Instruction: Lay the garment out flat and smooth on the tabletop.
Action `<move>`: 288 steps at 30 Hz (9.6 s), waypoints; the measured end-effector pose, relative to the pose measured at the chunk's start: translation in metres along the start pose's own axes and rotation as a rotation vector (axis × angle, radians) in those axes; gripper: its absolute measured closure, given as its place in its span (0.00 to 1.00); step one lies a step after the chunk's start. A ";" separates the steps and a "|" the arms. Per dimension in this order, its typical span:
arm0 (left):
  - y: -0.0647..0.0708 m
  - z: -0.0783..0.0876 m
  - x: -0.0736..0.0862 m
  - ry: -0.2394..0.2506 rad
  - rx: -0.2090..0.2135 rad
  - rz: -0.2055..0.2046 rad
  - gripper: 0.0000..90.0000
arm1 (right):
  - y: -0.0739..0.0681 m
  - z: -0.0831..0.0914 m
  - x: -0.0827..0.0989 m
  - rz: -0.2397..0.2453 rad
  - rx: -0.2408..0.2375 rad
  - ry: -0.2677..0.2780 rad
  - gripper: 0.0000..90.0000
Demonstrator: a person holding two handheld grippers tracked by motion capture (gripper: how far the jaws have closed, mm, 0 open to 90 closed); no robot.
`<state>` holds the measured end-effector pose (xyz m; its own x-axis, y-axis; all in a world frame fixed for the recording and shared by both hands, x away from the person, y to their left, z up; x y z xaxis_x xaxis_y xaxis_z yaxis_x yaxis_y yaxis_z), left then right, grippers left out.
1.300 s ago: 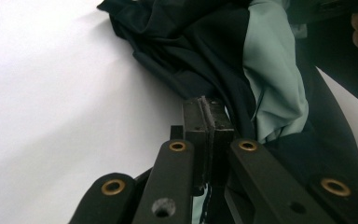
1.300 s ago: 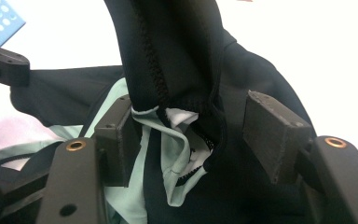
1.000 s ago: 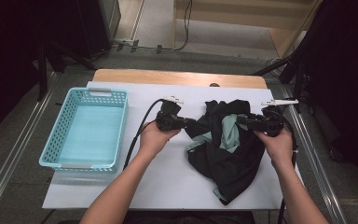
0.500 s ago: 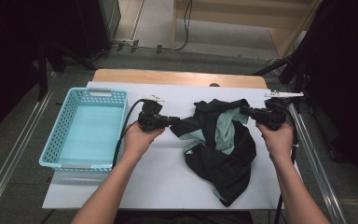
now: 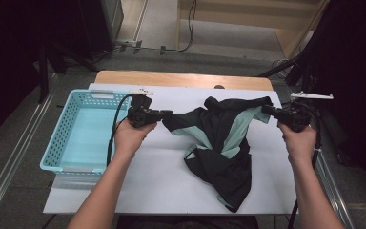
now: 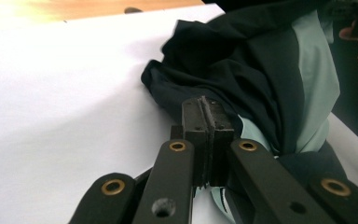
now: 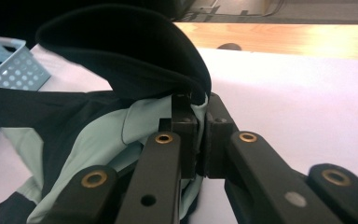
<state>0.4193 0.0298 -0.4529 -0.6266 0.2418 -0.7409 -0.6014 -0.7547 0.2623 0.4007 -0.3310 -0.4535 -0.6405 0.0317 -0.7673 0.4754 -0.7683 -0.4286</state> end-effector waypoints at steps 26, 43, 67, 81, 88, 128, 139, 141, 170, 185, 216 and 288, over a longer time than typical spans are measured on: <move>-0.040 0.018 -0.001 0.001 -0.029 0.073 0.75 | 0.050 0.021 0.024 -0.099 0.100 -0.025 0.57; -0.021 -0.015 0.015 -0.063 -0.037 -0.032 0.51 | 0.026 -0.023 0.041 0.020 0.028 -0.168 0.49; 0.020 -0.054 0.030 -0.124 0.013 -0.150 0.48 | -0.015 -0.052 0.063 0.144 -0.057 -0.247 0.41; 0.033 -0.081 0.054 -0.180 0.021 -0.187 0.49 | -0.024 -0.069 0.081 0.171 -0.093 -0.297 0.38; 0.031 -0.094 0.068 -0.200 0.023 -0.183 0.47 | -0.014 -0.079 0.098 0.179 -0.085 -0.336 0.41; 0.051 -0.029 0.099 -0.324 0.091 -0.260 0.94 | -0.072 -0.010 0.135 0.205 -0.148 -0.485 0.93; 0.058 -0.008 0.113 -0.342 0.151 -0.258 0.88 | -0.089 0.000 0.135 0.262 -0.172 -0.440 0.68; 0.056 -0.005 0.109 -0.312 0.146 -0.249 0.85 | -0.089 -0.001 0.133 0.270 -0.170 -0.427 0.67; 0.002 -0.045 0.049 -0.134 -0.083 -0.246 0.46 | -0.020 -0.025 0.093 0.173 -0.058 -0.269 0.45; -0.018 -0.082 0.046 -0.159 -0.107 -0.173 0.49 | 0.024 -0.033 0.075 0.111 0.002 -0.240 0.45; -0.033 -0.095 0.038 -0.149 -0.112 -0.042 1.00 | 0.052 -0.051 0.080 0.027 0.062 -0.325 0.97; 0.003 -0.057 -0.020 -0.100 -0.042 -0.111 0.47 | 0.055 -0.040 0.024 0.041 0.082 -0.190 0.42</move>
<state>0.4582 -0.0122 -0.4731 -0.6048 0.3830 -0.6982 -0.6496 -0.7445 0.1543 0.4357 -0.3465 -0.5147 -0.7276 -0.1161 -0.6761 0.4578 -0.8162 -0.3525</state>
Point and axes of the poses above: each handheld gripper's, and its own axes: z roughly backward along the jaws, x roughly out of its underside, y roughly to its right, the point moved 9 cm from there along -z, roughly forward along the jaws, and after that the axes turned 12 degrees about -x, right-handed, at the moved point
